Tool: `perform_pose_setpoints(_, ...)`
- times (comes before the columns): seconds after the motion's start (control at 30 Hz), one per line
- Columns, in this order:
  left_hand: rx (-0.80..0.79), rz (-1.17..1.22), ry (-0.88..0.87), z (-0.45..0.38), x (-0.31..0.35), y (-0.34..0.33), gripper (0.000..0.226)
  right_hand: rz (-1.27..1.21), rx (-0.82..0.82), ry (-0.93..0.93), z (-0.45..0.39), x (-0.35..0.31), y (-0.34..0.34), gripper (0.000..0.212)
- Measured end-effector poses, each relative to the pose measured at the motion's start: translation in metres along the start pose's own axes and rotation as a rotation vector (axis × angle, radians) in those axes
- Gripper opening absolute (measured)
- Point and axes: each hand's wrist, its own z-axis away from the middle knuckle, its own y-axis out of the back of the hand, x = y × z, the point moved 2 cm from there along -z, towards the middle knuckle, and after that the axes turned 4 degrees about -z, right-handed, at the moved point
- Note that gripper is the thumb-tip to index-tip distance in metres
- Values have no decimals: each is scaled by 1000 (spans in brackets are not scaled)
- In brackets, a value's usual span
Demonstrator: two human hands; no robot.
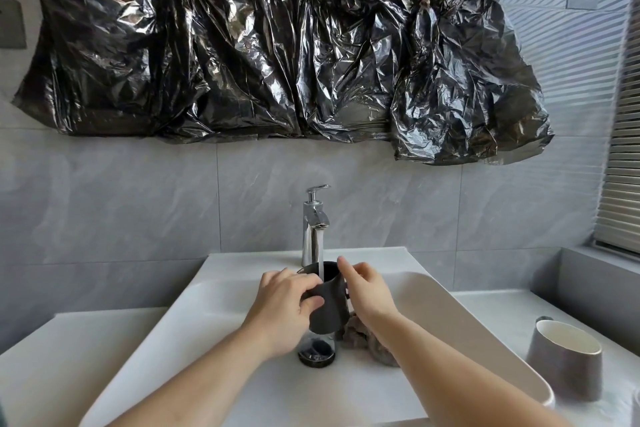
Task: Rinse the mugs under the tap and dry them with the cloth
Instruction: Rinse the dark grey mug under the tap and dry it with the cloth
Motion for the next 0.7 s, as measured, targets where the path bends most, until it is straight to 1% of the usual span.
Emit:
perform_pose_setpoints(0.07, -10, -5, -12, 1, 1, 1, 12, 93, 21, -1, 0, 2, 1, 40)
perform_pose_setpoints(0.17, -16, -46, -1, 1, 2, 2, 19, 82, 23, -34, -4, 2, 3, 35)
perform_pose_setpoints(0.33, 130, 0, 32, -2, 2, 9, 16, 61, 9, -72, -2, -1, 7, 35)
perform_pose_setpoints(0.47, 229, 96, 109, -3, -3, 15, 11, -3, 2, -60, 0, -3, 3, 34)
perform_pose_setpoints(0.6, 386, 121, 79, -20, 2, 35, 17, -8, 8, -40, -1, -4, 2, 31)
perform_pose_setpoints(0.63, 403, 111, 58, -30, 7, 42, 21, 7, 14, -30, 1, -4, 1, 32)
perform_pose_setpoints(0.7, 372, 57, 4, -56, 19, 57, 32, 30, 20, -5, 3, -6, 0, 34)
